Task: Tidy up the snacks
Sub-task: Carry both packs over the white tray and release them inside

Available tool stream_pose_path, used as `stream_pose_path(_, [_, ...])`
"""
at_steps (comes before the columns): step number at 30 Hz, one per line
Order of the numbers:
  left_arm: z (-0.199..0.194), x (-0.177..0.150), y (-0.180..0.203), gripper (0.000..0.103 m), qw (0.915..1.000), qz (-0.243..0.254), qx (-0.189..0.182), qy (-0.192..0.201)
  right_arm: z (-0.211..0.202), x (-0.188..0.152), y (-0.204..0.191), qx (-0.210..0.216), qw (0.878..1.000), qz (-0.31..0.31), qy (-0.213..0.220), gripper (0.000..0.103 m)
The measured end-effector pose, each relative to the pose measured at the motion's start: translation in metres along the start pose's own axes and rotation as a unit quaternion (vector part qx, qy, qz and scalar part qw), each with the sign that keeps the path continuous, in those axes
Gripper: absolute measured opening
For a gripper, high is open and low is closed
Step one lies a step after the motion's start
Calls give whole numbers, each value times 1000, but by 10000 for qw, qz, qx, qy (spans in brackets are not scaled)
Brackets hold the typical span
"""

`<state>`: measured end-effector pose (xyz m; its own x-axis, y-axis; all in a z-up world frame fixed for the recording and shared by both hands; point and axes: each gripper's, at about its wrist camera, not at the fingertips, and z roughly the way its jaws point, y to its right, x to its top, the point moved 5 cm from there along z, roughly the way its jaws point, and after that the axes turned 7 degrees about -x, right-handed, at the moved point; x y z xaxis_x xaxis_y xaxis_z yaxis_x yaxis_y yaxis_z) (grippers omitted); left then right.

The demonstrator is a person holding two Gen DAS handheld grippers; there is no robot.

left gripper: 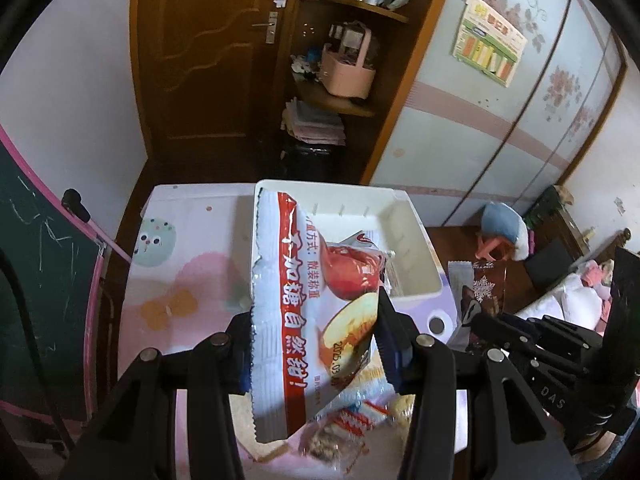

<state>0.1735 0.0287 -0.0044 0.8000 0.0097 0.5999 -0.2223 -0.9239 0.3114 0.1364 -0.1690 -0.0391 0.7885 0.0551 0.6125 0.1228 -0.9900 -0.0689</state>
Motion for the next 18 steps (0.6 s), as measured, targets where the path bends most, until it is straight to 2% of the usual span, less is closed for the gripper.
stream_pose_path(5, [34, 23, -1, 47, 9997, 6, 260, -23, 26, 31, 15, -121, 9999, 28, -63, 13])
stream_pose_path(14, [107, 48, 5, 47, 9980, 111, 550, -293, 75, 72, 44, -210, 9995, 208, -130, 13])
stream_pose_path(18, [143, 54, 7, 47, 9962, 171, 738, -427, 100, 83, 53, -498, 9983, 201, -215, 13])
